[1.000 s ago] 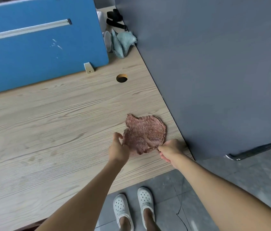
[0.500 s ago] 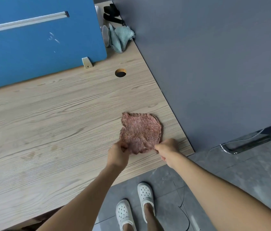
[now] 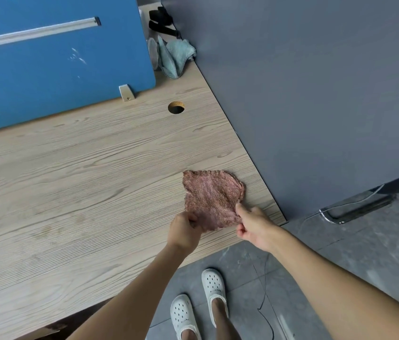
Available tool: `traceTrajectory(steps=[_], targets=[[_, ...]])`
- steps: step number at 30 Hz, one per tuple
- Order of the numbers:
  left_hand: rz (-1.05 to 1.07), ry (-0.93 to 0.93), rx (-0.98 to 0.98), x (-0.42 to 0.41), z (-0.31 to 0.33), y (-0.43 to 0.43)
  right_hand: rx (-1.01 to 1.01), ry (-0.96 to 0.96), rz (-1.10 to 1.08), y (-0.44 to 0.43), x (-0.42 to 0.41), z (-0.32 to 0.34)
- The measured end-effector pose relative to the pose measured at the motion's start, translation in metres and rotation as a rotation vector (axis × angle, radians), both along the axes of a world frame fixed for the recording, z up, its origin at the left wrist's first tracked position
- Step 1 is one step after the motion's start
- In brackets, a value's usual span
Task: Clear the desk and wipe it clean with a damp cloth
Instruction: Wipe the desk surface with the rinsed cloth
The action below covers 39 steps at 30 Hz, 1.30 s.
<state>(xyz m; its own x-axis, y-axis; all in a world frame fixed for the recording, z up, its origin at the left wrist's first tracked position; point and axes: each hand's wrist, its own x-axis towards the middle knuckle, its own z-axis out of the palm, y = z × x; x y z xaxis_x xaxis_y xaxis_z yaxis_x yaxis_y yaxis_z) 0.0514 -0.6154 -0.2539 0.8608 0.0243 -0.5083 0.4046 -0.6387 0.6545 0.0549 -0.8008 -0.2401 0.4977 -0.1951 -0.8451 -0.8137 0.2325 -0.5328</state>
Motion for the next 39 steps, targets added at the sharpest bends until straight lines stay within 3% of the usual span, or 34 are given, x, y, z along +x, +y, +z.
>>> traceTrajectory(steps=[3, 8, 10, 12, 16, 20, 23, 28, 32, 35, 39], targets=[[-0.014, -0.006, 0.037, -0.003, 0.000, 0.004, -0.134, 0.014, 0.137, -0.012, -0.003, -0.001], [-0.174, 0.002, 0.173, -0.002, 0.010, 0.016, -0.666, 0.093, 0.393, -0.040, 0.000, 0.003], [-0.287, -0.013, 0.269, 0.005, 0.018, 0.019, -0.889, 0.016, 0.619, -0.043, 0.010, 0.006], [-0.376, -0.102, 0.429, 0.016, 0.027, 0.019, -0.986, -0.122, 0.728, -0.034, 0.026, 0.005], [-0.698, -0.287, 0.483, 0.045, 0.029, 0.011, -0.933, -0.306, 0.740, -0.011, 0.058, -0.004], [-0.806, -0.165, 0.527, 0.056, 0.011, 0.007, -0.914, -0.350, 0.752, -0.002, 0.076, -0.016], [-0.856, -0.125, 0.672, 0.055, 0.000, 0.015, -0.893, -0.389, 0.782, -0.007, 0.084, -0.023], [-0.884, -0.111, 0.730, 0.055, -0.003, 0.013, -0.546, -0.389, 0.454, -0.021, 0.093, -0.014], [-0.889, -0.094, 0.737, 0.057, -0.005, 0.012, -0.559, -0.315, 0.211, -0.032, 0.094, -0.015], [-0.863, -0.118, 0.679, 0.055, -0.001, 0.011, -0.758, -0.325, 0.355, -0.032, 0.083, -0.015], [-0.735, -0.391, 0.509, 0.037, 0.006, 0.025, -0.837, -0.246, 0.602, -0.030, 0.057, -0.003]])
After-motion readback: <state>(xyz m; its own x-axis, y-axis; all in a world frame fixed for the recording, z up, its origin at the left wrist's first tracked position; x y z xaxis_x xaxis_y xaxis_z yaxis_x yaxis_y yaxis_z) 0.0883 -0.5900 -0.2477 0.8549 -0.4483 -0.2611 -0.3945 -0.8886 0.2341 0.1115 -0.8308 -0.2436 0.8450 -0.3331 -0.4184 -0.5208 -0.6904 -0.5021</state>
